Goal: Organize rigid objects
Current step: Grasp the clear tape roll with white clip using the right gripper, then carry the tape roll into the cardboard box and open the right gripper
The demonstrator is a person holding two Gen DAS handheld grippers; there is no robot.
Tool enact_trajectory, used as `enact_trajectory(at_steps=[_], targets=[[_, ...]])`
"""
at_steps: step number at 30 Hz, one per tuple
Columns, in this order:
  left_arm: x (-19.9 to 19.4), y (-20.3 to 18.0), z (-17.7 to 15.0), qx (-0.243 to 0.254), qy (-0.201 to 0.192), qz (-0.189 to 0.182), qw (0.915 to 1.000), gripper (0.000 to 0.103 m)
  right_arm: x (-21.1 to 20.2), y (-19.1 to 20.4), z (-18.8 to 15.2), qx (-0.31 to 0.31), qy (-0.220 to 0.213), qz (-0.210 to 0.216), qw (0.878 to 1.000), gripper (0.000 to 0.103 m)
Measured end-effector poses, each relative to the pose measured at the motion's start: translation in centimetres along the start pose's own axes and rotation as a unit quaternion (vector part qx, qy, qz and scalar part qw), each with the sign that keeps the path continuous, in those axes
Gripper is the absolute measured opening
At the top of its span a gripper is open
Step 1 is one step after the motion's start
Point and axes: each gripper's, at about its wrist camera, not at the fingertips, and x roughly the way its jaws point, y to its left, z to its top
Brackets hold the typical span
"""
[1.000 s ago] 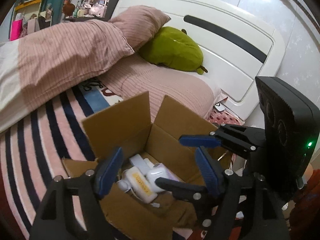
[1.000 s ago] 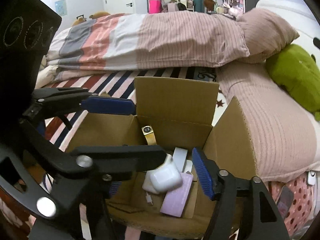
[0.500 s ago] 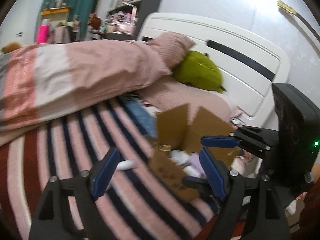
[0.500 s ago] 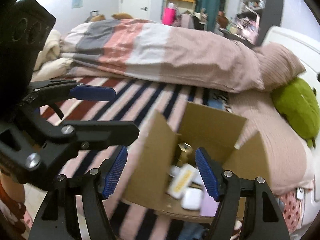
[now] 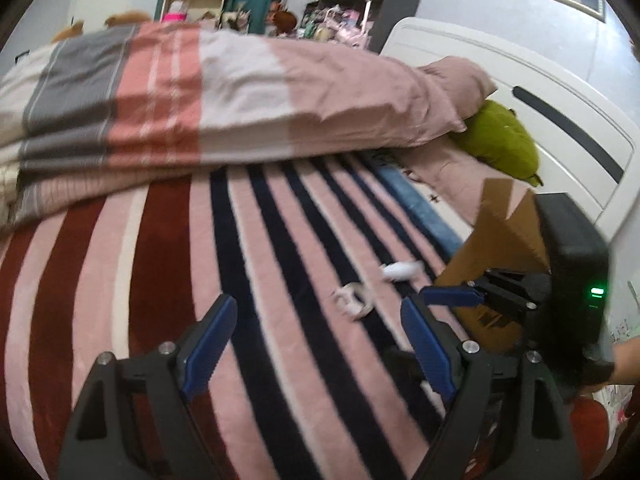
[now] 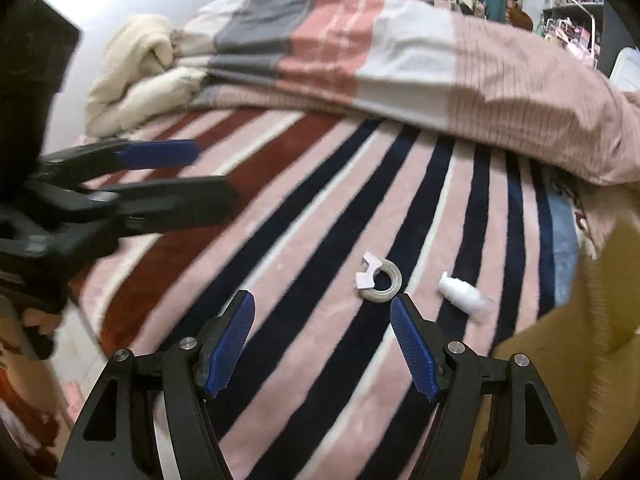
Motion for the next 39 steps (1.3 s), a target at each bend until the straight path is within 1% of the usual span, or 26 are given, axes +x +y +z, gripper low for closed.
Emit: enact_trajectory(at_steps=[3, 6, 8, 10, 11, 12, 13, 16, 18, 21, 22, 24, 28, 30, 31, 32, 34, 35, 39], targets=[[1.4, 1.2, -1.0, -0.010, 0.015, 0.000, 0.9998, 0.082, 3.4, -1.2, -0.6, 0.013, 0.019, -0.015, 1.000, 0.067], [2.7, 1.8, -1.4, -0.020, 0.027, 0.001, 0.9994, 0.082, 5.9, -2.4, -0.9, 0.024, 0.025, -0.030, 0.999, 0.067], [3.2, 2.0, -1.6, -0.025, 0.032, -0.001, 0.9992, 0.082, 7.2, -3.2, -1.0, 0.032, 0.022, -0.028, 0.999, 0.067], [3.5, 1.9, -1.7, -0.024, 0.035, 0.002, 0.9991, 0.082, 8.0, -3.8, -0.9, 0.035, 0.012, -0.016, 0.999, 0.067], [3.5, 1.9, -1.7, -0.023, 0.036, 0.003, 0.9991, 0.082, 8.5, -4.0, -1.0, 0.038, 0.011, -0.017, 0.999, 0.060], [3.5, 1.9, -1.7, -0.023, 0.036, 0.003, 0.9991, 0.082, 8.8, -4.2, -1.0, 0.041, 0.013, -0.018, 0.999, 0.044], [3.5, 1.8, -1.7, -0.023, 0.037, 0.002, 0.9991, 0.082, 9.0, -4.2, -1.2, 0.041, 0.014, -0.020, 0.999, 0.039], [3.4, 1.4, -1.7, -0.020, 0.038, 0.001, 0.9991, 0.082, 8.7, -3.8, -1.2, 0.025, 0.004, -0.027, 0.999, 0.039], [3.3, 1.0, -1.6, -0.018, 0.040, -0.006, 0.9990, 0.082, 7.7, -3.1, -1.3, 0.008, -0.008, -0.033, 0.999, 0.039], [3.3, 0.0, -1.2, -0.014, 0.045, -0.040, 0.9981, 0.082, 5.3, -1.6, -1.5, -0.016, -0.027, -0.026, 0.999, 0.039], [3.2, -0.8, -1.1, -0.010, 0.047, -0.056, 0.9973, 0.082, 4.4, -1.0, -1.5, -0.027, -0.035, -0.023, 0.999, 0.039], [2.9, -2.2, -0.7, 0.001, 0.047, -0.073, 0.9962, 0.082, 2.0, 0.3, -1.7, -0.052, -0.052, -0.016, 0.997, 0.039], [1.8, -5.5, 0.2, 0.026, 0.039, -0.111, 0.9927, 0.080, -1.9, 1.8, -2.0, -0.074, -0.082, -0.011, 0.994, 0.039], [1.4, -7.0, 0.6, 0.039, 0.038, -0.121, 0.9912, 0.070, -3.7, 2.1, -2.1, -0.076, -0.097, -0.013, 0.992, 0.038], [1.2, -7.8, 0.9, 0.046, 0.039, -0.126, 0.9902, 0.060, -4.5, 2.0, -2.2, -0.075, -0.104, -0.015, 0.992, 0.038], [1.0, -8.8, 1.2, 0.053, 0.041, -0.133, 0.9889, 0.052, -5.3, 1.9, -2.3, -0.073, -0.110, -0.016, 0.991, 0.038], [0.5, -10.2, 1.9, 0.063, 0.035, -0.139, 0.9876, 0.047, -6.8, 1.4, -2.3, -0.071, -0.122, -0.019, 0.990, 0.038], [0.2, -11.1, 2.3, 0.072, 0.029, -0.134, 0.9879, 0.042, -7.7, 1.0, -2.4, -0.072, -0.128, -0.027, 0.989, 0.038], [0.0, -14.1, 3.8, 0.091, 0.023, -0.144, 0.9851, 0.042, -10.4, -0.8, -2.7, -0.066, -0.149, -0.043, 0.986, 0.038]])
